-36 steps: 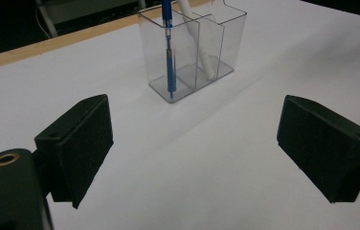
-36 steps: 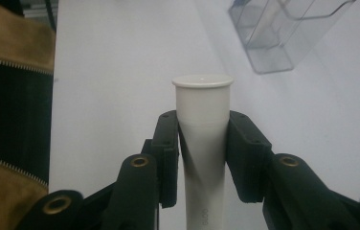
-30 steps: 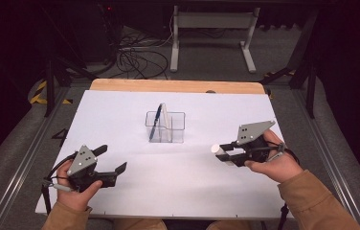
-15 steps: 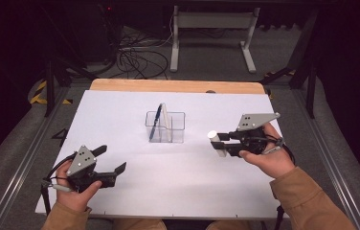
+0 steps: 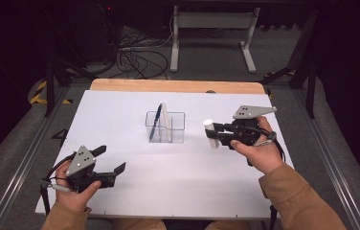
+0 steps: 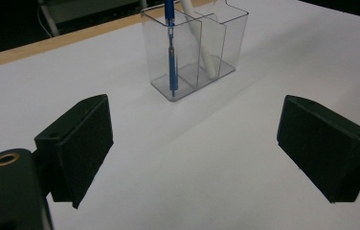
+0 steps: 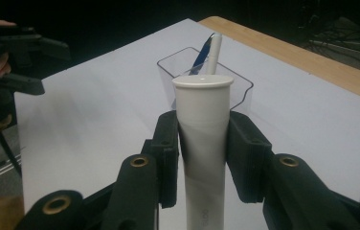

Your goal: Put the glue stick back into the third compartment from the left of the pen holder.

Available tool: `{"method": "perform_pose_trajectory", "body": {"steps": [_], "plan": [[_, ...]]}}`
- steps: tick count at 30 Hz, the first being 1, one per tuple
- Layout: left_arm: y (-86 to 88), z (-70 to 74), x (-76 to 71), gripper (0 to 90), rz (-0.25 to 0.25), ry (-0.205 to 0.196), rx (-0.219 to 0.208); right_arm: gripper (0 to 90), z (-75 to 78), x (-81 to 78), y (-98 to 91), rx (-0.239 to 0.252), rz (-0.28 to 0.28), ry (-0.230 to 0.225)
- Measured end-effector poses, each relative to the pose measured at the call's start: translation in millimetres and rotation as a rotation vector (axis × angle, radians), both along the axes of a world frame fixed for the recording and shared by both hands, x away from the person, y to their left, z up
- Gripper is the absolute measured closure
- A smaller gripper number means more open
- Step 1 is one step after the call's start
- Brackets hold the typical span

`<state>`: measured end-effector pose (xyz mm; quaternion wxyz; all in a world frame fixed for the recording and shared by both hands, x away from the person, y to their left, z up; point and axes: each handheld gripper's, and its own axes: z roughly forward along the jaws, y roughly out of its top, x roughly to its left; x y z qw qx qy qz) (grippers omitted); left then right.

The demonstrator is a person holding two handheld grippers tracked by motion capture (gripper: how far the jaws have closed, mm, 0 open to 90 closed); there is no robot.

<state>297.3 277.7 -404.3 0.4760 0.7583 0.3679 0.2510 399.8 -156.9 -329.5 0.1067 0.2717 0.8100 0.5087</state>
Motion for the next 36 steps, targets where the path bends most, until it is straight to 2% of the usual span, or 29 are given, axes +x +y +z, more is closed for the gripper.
{"method": "perform_pose_trajectory", "body": {"steps": [4, 10, 23, 36], "plan": [[0.5, 0.1, 0.0, 13.0, 0.002, -0.003, -0.003, 67.7, 0.4, 2.1, 4.9, 0.033, -0.022, 0.009], [0.4, 0.0, -0.3, 13.0, -0.001, -0.001, -0.003, 67.6, 0.7, 5.5, 11.3, 0.059, -0.054, -0.004], [0.7, -0.4, 0.3, 12.9, -0.002, -0.001, -0.002, 67.6, -2.0, 12.7, 24.1, 0.076, -0.093, -0.032], [0.5, -0.3, 0.4, 12.9, -0.003, 0.000, -0.001, 67.5, -4.9, 19.0, 37.8, 0.115, -0.119, -0.055]]}}
